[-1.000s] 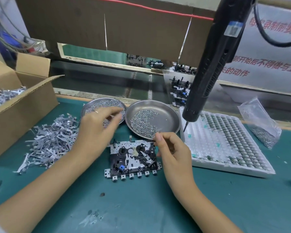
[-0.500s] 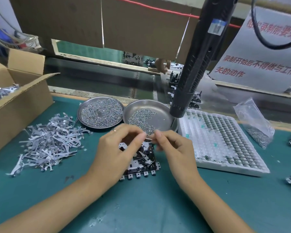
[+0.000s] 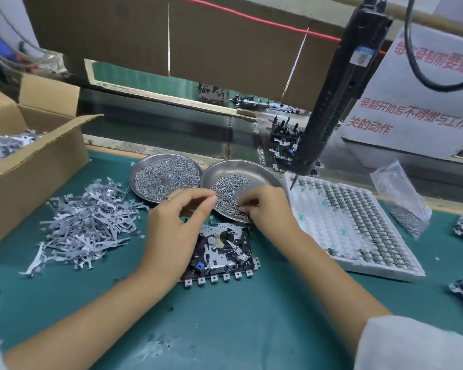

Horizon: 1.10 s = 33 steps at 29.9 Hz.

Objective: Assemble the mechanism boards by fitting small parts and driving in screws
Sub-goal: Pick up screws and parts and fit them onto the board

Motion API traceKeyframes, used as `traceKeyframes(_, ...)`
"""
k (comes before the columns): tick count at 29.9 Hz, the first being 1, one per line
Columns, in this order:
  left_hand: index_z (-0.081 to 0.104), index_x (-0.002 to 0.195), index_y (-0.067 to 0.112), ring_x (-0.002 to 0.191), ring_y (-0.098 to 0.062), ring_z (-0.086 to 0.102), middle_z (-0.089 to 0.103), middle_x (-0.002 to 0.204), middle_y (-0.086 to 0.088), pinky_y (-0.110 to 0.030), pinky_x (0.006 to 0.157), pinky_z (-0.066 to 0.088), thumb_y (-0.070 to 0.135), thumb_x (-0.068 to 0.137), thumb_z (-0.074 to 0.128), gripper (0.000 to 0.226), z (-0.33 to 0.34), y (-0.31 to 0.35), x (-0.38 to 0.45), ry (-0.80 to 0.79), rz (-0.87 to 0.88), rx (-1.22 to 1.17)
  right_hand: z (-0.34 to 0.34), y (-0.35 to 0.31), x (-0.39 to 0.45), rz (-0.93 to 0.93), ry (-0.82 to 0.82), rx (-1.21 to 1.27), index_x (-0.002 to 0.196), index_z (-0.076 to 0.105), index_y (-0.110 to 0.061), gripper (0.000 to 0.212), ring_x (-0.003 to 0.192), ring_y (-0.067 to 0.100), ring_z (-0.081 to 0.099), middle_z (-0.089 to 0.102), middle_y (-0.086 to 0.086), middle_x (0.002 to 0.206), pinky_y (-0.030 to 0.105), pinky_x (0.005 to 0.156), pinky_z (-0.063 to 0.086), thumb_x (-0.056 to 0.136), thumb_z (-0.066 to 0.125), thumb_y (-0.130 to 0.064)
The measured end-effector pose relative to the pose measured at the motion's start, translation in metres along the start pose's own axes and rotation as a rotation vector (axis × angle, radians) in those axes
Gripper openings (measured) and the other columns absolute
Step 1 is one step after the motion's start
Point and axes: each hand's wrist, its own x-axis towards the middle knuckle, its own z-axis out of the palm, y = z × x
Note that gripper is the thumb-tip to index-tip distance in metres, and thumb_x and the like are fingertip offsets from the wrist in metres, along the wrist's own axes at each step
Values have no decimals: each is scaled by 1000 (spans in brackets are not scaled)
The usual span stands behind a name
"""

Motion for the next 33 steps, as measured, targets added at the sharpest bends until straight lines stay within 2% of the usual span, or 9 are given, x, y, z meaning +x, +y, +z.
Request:
traceKeyframes(4, 74, 91, 26, 77, 2, 63, 70, 85, 13, -6, 71, 43, 15, 80, 72, 15, 2, 1, -3, -18, 24, 13, -5, 2, -4, 50, 86, 274, 95, 73, -10, 17, 69, 3, 60, 68, -1, 80, 5, 67, 44, 81, 70, 0)
traceKeyframes(8, 74, 89, 24, 75, 0, 65, 72, 79, 14, -8, 71, 46, 13, 76, 76, 17, 5, 1, -6, -37, 9, -51, -15, -4, -15, 104, 113, 714, 93, 61, -10, 21, 79, 24, 66, 62, 8, 79, 23, 66, 57, 86, 61, 9)
traceKeyframes(12, 73, 83, 25, 73, -3, 65, 72, 79, 13, -10, 68, 47, 17, 75, 75, 11, 7, 2, -7, -84, 16, -129, -22, -12, -39, 128, 23, 1133, 98, 58, -6, 27, 69, 23, 70, 65, 15, 76, 26, 63, 56, 78, 69, 8)
traceKeyframes(15, 74, 82, 27, 73, -8, 66, 71, 82, 10, -18, 67, 52, 26, 73, 73, 9, 8, 2, -10, -111, 54, -132, -20, -16, -55, 143, -28, 1235, 97, 62, -6, 37, 64, 18, 67, 70, 9, 75, 22, 64, 54, 63, 77, -6)
traceKeyframes(18, 75, 80, 27, 70, -13, 65, 70, 82, 7, -32, 58, 57, 29, 71, 74, 10, 9, 3, -11, -123, 46, -187, -17, -17, -63, 194, -39, 1361, 95, 63, -4, 34, 62, 15, 66, 71, 9, 75, 19, 62, 53, 63, 75, -5)
traceKeyframes(20, 74, 80, 26, 72, -13, 64, 69, 82, 7, -33, 56, 57, 30, 69, 73, 11, 10, 4, -12, -127, 64, -200, -16, -19, -66, 222, -41, 1397, 94, 64, -5, 34, 61, 14, 66, 71, 8, 74, 19, 61, 52, 62, 75, -6)
traceKeyframes(24, 74, 80, 24, 73, -12, 65, 69, 82, 5, -27, 55, 57, 24, 69, 74, 11, 11, 5, -13, -126, 82, -239, -15, -21, -68, 296, -63, 1474, 98, 63, -5, 40, 60, 12, 66, 72, 9, 74, 17, 57, 52, 60, 75, -9)
traceKeyframes(28, 72, 80, 25, 73, -6, 63, 69, 79, 2, -8, 60, 48, 15, 68, 74, 16, 13, 8, -15, -115, 140, -196, -10, -23, -70, 353, -93, 1563, 100, 61, -3, 42, 60, 12, 66, 72, 11, 75, 16, 56, 52, 61, 74, -8)
traceKeyframes(33, 70, 86, 24, 73, -8, 63, 68, 81, 1, -6, 64, 46, 8, 68, 74, 23, 13, 9, -15, -89, 214, -168, -8, -25, -72, 404, -91, 1649, 99, 61, -1, 38, 63, 12, 67, 71, 11, 73, 16, 58, 53, 63, 72, -5)
